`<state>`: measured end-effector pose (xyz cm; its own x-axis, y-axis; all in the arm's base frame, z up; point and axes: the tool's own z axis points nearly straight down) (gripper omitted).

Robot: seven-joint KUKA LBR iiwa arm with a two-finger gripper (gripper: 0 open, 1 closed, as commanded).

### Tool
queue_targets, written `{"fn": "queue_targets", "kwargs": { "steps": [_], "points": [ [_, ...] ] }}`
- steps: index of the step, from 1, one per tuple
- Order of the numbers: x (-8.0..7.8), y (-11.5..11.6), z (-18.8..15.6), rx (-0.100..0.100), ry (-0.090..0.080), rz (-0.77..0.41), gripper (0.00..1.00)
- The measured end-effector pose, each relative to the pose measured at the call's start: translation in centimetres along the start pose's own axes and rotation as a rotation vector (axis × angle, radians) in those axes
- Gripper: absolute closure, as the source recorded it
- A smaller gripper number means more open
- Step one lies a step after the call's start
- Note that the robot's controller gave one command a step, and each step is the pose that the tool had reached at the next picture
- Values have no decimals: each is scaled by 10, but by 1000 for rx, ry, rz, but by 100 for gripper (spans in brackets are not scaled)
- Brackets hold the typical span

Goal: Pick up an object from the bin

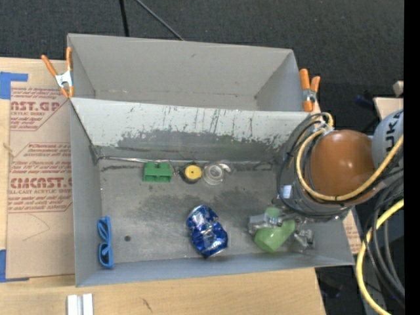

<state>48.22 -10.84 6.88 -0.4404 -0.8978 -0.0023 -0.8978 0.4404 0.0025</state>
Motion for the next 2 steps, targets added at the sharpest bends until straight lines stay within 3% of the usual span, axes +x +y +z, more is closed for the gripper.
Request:
{"fn": "queue_targets", "kwargs": {
  "steps": [1, 2],
  "points": [
    [0, 0, 0, 0, 0, 2, 100],
    [-14, -27, -107, 11, -2, -15, 100]
  ]
}}
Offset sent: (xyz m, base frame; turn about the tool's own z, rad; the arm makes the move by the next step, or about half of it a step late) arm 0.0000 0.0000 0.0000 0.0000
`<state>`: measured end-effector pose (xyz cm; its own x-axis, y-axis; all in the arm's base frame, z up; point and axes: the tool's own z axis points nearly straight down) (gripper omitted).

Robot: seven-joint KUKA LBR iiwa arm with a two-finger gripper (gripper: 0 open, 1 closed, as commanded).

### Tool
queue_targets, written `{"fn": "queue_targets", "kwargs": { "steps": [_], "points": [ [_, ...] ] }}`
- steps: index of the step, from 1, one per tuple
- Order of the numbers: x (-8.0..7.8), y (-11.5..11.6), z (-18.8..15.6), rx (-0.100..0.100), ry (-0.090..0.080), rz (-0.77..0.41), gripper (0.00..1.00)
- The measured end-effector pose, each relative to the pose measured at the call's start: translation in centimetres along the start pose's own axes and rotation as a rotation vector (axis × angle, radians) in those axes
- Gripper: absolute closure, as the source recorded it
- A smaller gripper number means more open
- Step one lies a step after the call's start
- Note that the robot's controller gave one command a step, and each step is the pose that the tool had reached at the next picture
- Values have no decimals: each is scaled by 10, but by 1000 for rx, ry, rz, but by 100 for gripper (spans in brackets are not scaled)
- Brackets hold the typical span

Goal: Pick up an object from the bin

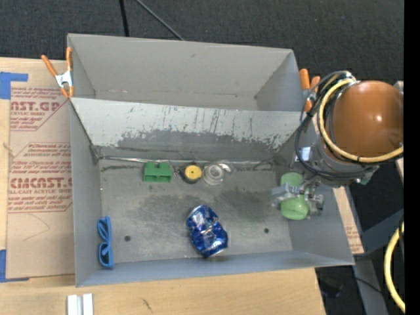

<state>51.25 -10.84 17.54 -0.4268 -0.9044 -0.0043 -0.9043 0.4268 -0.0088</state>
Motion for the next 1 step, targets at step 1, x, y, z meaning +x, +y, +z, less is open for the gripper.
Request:
{"fn": "queue_targets", "kwargs": {
  "steps": [1],
  "points": [
    [-14, -39, -109, 3, -1, 14, 100]
  ]
}}
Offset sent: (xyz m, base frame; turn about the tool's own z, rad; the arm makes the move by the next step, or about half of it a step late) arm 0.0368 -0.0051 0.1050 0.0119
